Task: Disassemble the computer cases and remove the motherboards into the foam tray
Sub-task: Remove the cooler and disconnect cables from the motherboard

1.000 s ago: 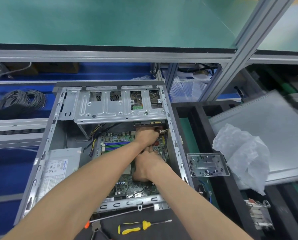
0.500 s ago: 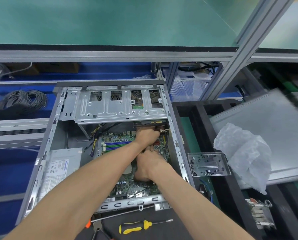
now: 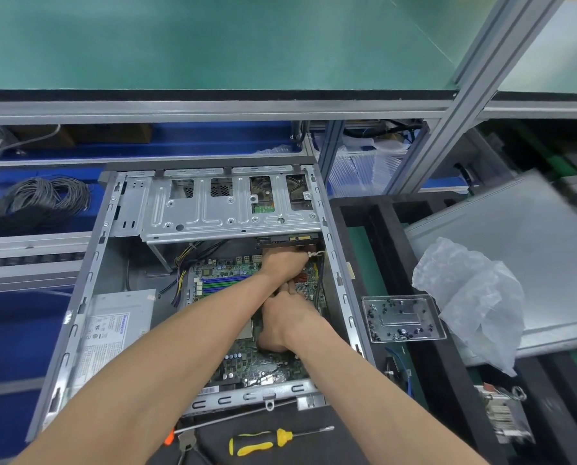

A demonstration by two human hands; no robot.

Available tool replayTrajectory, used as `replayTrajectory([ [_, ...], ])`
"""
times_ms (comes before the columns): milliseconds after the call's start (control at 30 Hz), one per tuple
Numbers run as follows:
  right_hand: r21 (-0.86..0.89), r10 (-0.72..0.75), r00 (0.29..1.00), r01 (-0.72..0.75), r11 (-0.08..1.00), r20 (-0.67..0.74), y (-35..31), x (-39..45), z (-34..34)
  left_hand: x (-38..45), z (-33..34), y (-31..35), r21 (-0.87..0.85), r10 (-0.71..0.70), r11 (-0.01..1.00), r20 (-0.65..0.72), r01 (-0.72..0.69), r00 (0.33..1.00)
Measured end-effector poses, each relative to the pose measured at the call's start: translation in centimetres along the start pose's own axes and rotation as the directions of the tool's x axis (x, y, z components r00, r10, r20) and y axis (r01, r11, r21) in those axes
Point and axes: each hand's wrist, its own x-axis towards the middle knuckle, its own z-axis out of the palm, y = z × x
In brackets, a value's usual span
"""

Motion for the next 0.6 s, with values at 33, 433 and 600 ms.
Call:
replayTrajectory([
  [33, 0.004, -0.002, 1.0, 0.002, 1.0, -0.003, 0.0, 0.0, 0.0, 0.1, 0.0, 0.2, -0.01, -0.003, 1.0, 0.004, 0.003, 1.0],
  [433, -0.007, -0.007, 1.0, 0.008, 1.0, 0.004, -0.1, -0.3, -0.1, 0.0, -0.1, -0.6, -0.189, -0.062, 0.98, -0.02, 0.057, 0.998],
  [600, -0.055, -0.022, 1.0, 0.022, 0.998, -0.013, -0.1, 0.0, 0.0, 1.5, -1.3, -3.6, -0.435, -0.173, 0.891, -0.063, 0.129, 0.983],
])
